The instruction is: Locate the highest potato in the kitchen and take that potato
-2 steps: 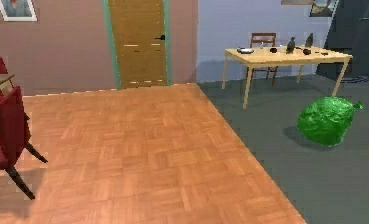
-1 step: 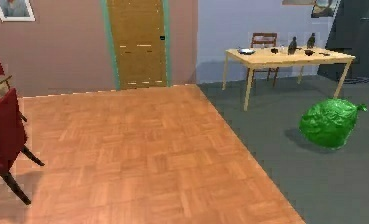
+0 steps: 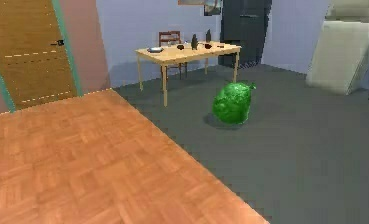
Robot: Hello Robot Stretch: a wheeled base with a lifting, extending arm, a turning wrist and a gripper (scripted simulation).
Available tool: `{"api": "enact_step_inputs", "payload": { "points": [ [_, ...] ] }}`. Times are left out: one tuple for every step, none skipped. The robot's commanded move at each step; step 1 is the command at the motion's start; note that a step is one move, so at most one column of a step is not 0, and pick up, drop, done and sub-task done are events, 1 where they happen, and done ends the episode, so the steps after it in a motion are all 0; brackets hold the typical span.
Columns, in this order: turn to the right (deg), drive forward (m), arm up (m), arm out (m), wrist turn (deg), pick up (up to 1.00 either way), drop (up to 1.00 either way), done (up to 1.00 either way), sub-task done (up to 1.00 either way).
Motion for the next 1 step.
{"api": "enact_step_inputs", "payload": {
  "points": [
    [0.0,1.00,0.00,0.00,0.0,0.00,0.00,0.00,0.00]
  ]
}}
